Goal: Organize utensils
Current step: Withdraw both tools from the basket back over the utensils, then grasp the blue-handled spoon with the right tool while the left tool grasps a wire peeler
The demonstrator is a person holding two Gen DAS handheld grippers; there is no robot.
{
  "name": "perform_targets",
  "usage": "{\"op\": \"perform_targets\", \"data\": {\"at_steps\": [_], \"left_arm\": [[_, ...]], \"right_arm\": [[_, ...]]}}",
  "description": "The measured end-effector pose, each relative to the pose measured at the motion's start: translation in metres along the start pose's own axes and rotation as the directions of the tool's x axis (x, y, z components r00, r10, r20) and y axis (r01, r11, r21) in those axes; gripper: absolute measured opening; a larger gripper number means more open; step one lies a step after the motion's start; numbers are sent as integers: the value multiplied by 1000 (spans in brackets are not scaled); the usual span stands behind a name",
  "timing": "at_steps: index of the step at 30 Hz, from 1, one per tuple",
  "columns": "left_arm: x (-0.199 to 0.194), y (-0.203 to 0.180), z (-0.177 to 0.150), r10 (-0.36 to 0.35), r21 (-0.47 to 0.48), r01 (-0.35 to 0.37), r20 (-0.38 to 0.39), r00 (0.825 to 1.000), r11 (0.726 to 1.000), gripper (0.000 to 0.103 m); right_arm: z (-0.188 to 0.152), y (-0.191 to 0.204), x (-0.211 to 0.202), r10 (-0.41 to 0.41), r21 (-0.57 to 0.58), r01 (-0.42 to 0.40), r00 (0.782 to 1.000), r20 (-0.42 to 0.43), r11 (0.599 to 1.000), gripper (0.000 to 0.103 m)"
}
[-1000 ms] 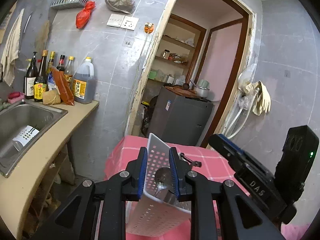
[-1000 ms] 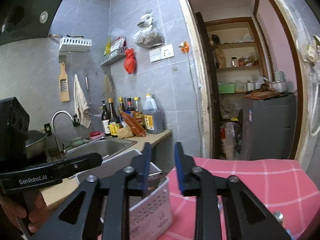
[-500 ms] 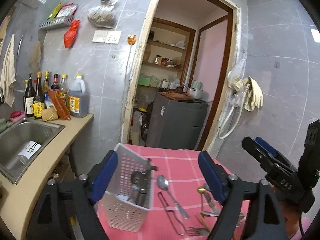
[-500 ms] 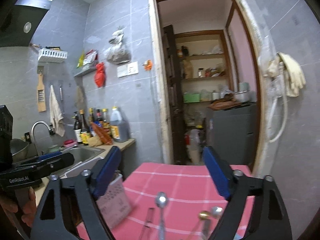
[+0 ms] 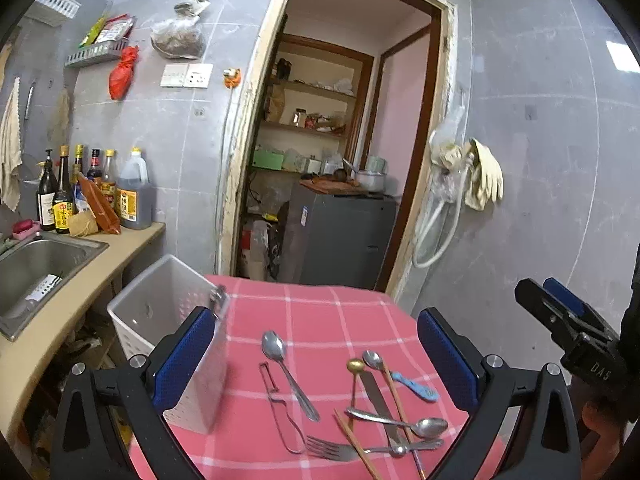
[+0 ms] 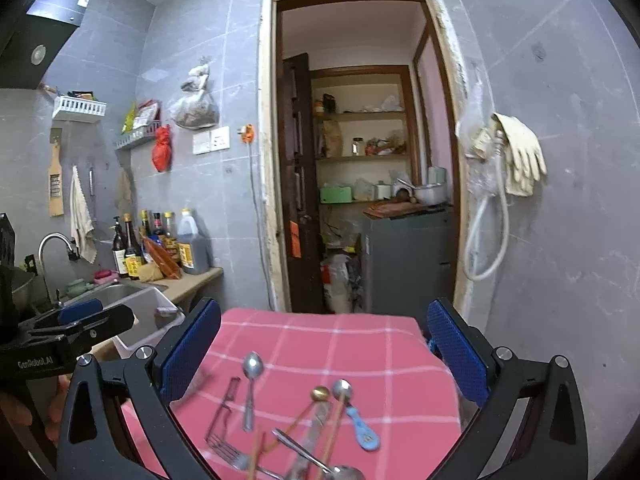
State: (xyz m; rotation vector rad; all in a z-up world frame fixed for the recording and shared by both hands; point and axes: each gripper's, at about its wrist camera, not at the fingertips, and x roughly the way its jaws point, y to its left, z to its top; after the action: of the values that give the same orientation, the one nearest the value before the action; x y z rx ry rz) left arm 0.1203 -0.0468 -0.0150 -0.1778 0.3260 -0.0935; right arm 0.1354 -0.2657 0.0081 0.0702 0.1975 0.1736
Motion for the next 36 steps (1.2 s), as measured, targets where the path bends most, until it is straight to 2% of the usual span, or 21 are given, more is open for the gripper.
{"op": "perform_targets", "data": {"at_steps": [6, 11, 15, 18, 21, 28, 31, 33, 36], "left_arm": [[15, -14, -24, 12, 3, -12, -42, 999, 1000, 102], [37, -14, -51, 39, -19, -42, -135, 990, 999, 102], [54, -13, -66, 50, -17, -55, -198, 979, 998, 102], [68, -11, -73, 70, -13, -76, -238, 969, 997, 102], [85, -9, -79, 118, -4, -124, -281, 952, 992, 101], [120, 8, -86, 155, -72, -195, -376, 913, 978, 80], [133, 15, -90, 160, -107, -220, -405, 900, 970, 73], [141, 19, -93, 161, -122, -233, -428, 889, 965, 69], [153, 22, -99, 166, -130, -251, -459, 873, 959, 62]], "right_arm": [[-28, -29, 13, -13, 35, 16, 998, -62, 999, 102], [-58, -46, 33, 15, 49, -9, 991, -134, 999, 102], [-81, -55, 53, 58, 66, -45, 977, -205, 997, 102], [-98, -62, 71, 93, 92, -71, 959, -269, 993, 99], [-110, -66, 87, 136, 122, -102, 940, -314, 987, 84], [-121, -61, 132, 212, 145, -168, 897, -387, 975, 61], [-124, -51, 157, 257, 146, -214, 857, -447, 966, 48], [-128, -47, 171, 282, 159, -234, 833, -476, 959, 45], [-135, -39, 189, 275, 148, -232, 805, -525, 962, 45]]}}
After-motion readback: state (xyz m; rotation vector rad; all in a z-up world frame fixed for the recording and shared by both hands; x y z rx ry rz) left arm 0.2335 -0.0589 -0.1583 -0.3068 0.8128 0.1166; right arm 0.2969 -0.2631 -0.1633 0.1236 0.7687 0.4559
